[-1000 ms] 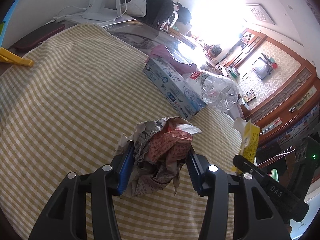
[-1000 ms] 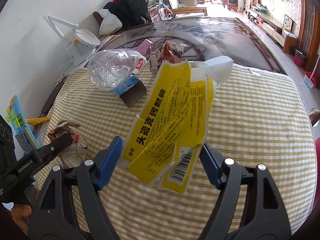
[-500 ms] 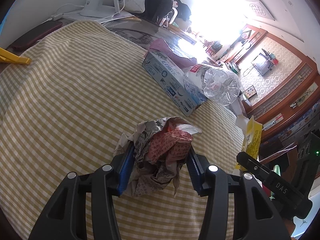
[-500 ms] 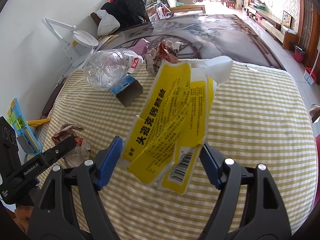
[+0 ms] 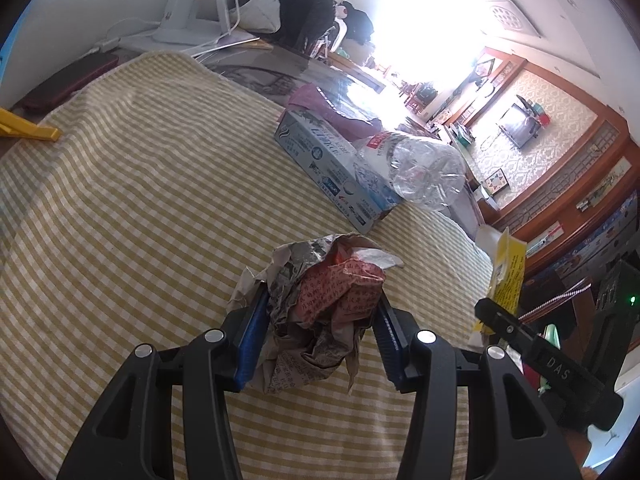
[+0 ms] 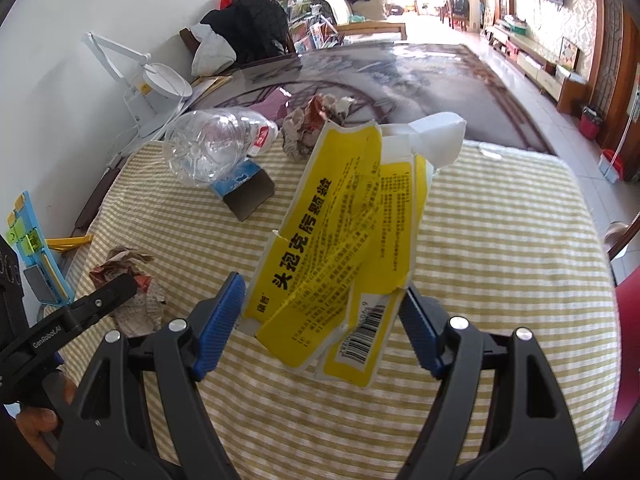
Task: Collect trash
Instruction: 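Lift the crumpled paper with the left gripper while the right holds the yellow wrappers up, then carry both items over the red bucket and open both grippers to drop them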
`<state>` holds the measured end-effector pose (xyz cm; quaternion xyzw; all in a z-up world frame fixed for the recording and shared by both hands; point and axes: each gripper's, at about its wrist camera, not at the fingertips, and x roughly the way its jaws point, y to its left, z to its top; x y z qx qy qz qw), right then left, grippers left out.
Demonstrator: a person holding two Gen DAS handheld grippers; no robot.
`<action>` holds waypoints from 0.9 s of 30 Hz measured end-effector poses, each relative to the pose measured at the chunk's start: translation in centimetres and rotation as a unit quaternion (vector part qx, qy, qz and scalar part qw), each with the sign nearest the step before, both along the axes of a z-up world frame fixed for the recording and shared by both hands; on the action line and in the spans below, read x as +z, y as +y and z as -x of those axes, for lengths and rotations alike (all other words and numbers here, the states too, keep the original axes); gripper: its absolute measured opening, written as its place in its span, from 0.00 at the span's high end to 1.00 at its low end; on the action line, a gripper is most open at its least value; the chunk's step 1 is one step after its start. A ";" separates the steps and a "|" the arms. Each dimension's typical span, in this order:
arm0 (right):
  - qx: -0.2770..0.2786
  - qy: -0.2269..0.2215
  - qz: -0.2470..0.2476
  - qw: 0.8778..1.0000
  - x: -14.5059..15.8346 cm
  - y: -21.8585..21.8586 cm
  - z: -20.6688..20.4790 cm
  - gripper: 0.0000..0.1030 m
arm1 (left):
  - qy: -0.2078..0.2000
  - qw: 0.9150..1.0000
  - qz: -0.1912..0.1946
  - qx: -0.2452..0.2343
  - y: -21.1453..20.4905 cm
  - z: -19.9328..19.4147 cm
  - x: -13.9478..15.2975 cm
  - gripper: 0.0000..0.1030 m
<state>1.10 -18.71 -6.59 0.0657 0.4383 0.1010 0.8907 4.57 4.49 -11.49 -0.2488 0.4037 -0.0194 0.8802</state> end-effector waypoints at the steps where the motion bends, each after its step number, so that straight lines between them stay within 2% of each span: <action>1: -0.001 -0.002 -0.001 1.000 0.2 -0.3 0.1 0.28 | -0.002 1.000 -0.006 -0.002 -0.2 0.2 0.2 0.54; 9: -0.020 -0.024 -0.009 0.999 1.6 -4.2 2.0 0.28 | -0.025 0.997 -0.068 -0.018 -3.2 1.4 2.8 0.54; 12: -0.034 -0.028 -0.025 0.999 2.1 -6.4 2.7 0.28 | -0.031 0.997 -0.066 -0.028 -4.8 1.6 3.5 0.54; 19: -0.071 -0.043 -0.044 0.996 2.8 -11.8 4.9 0.28 | -0.041 0.992 -0.077 -0.086 -11.3 2.2 4.9 0.54; 24: -0.126 -0.044 -0.066 0.989 2.7 -17.2 6.7 0.28 | -0.046 0.991 -0.065 -0.110 -14.9 2.6 5.5 0.54; 27: -0.165 -0.055 -0.060 0.983 3.1 -20.4 8.0 0.28 | -0.044 0.988 -0.063 -0.133 -17.5 3.0 5.5 0.54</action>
